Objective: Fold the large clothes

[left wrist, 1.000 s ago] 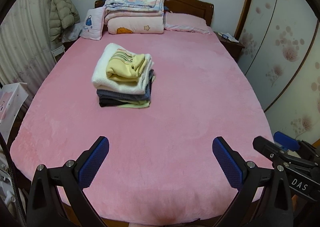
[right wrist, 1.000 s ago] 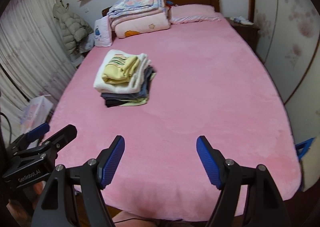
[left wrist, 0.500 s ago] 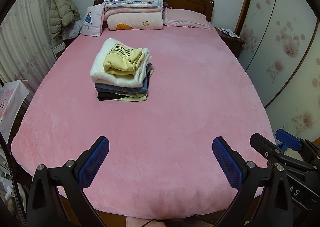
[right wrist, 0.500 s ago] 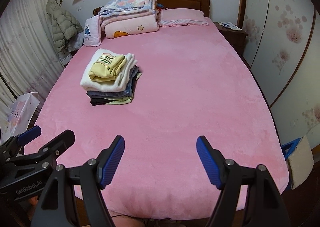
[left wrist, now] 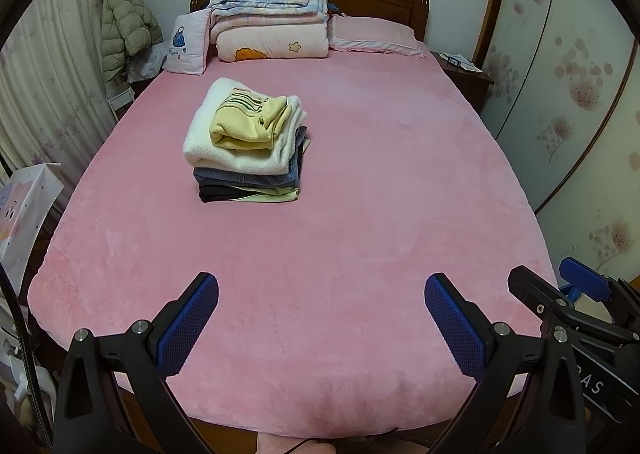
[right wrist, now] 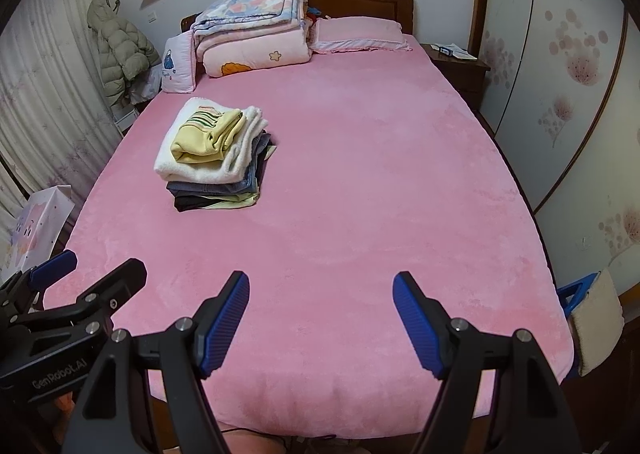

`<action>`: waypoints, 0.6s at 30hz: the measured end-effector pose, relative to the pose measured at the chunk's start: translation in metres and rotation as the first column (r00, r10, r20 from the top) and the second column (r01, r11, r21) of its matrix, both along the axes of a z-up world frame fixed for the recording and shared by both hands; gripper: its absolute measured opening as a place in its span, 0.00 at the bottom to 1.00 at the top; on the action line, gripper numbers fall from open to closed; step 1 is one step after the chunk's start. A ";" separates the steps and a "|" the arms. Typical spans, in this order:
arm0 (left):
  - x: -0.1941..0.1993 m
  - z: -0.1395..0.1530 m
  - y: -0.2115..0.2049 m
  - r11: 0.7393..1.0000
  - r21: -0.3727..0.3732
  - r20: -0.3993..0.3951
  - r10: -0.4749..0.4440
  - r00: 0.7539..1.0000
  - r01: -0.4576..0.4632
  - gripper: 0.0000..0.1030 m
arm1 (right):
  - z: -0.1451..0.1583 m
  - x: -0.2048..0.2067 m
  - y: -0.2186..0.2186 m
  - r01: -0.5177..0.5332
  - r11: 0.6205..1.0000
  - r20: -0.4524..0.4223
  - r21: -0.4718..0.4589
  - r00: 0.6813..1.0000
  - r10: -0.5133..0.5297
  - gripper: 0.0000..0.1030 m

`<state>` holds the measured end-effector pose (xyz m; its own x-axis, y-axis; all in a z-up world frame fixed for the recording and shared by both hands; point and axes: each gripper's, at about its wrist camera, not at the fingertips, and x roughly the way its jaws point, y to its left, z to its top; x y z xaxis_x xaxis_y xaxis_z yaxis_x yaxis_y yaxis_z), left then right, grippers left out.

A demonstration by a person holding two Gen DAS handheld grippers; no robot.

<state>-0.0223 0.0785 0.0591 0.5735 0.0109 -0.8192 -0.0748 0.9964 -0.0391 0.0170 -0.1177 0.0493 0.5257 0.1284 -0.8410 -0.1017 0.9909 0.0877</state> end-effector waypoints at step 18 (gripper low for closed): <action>0.004 0.000 0.005 1.000 0.006 -0.013 -0.007 1.000 0.007 0.99 | -0.002 0.000 -0.002 0.003 1.000 0.000 -0.002 1.000 -0.003 0.72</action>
<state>-0.0181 0.0840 0.0590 0.5630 0.0117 -0.8264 -0.0679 0.9972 -0.0322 0.0165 -0.1194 0.0478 0.5260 0.1245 -0.8413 -0.0983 0.9915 0.0853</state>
